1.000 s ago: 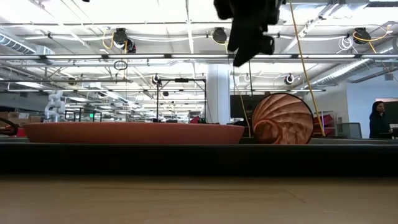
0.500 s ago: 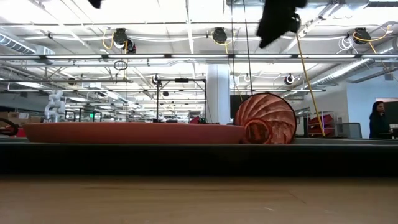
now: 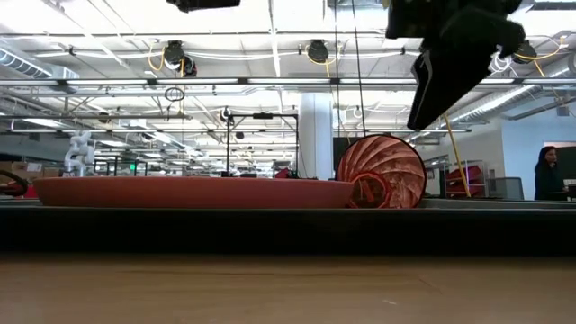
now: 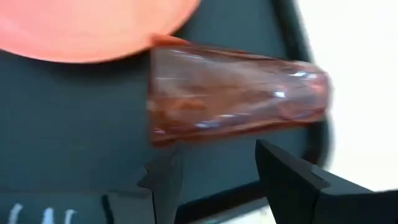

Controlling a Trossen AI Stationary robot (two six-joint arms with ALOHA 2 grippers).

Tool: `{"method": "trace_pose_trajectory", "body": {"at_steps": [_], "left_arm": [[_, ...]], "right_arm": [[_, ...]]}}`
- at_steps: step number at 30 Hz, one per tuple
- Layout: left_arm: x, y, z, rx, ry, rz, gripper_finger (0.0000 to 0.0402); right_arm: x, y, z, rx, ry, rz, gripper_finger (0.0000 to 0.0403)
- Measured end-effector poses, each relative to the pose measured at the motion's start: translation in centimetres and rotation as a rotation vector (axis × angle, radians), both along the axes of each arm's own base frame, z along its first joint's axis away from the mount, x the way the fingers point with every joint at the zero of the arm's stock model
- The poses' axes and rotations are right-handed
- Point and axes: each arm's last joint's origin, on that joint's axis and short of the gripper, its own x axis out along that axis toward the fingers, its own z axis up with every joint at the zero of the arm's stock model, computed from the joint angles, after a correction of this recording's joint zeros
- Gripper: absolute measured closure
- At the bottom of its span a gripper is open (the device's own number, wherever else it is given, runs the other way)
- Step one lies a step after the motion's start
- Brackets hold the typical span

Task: Pick and place plate/cup/fork/spoon on tray
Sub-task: Put the orange glass on the black serving tray

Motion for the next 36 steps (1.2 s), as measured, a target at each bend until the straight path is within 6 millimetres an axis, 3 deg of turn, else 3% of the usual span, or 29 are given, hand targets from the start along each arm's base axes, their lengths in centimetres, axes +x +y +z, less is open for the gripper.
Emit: {"method": "trace_pose_trajectory", "body": {"at_steps": [4,11,14,23,27,36], "left_arm": [[0.3,0.0,-1.0,0.020,0.086,-0.002,0.0224],[0.4,0.0,-1.8,0.090,0.168,-0.014,0.0224],[0.4,0.0,-1.7,0.088,0.160,-0.012,0.0224],[0.4,0.0,-1.7,-0.006,0.136,0.007,0.0224],[0.3,0.0,-1.6,0.005,0.135,0.005,0.0224],[0.2,0.0,-1.6,0.014,0.135,0.003,0.0224]], "right_arm": [[0.0,1.0,-0.5,-0.105,-0.003,0.047,0.0213],[1.9,5.4,-1.5,-0.203,-0.078,0.348,0.0213],[2.1,6.3,-1.4,-0.235,-0.110,0.440,0.0213],[5.0,6.4,1.1,-0.059,-0.499,0.276,0.0213],[4.6,6.7,0.8,-0.048,-0.476,0.253,0.0216],[3.4,7.2,-3.4,-0.229,-0.258,0.121,0.0229]]}}
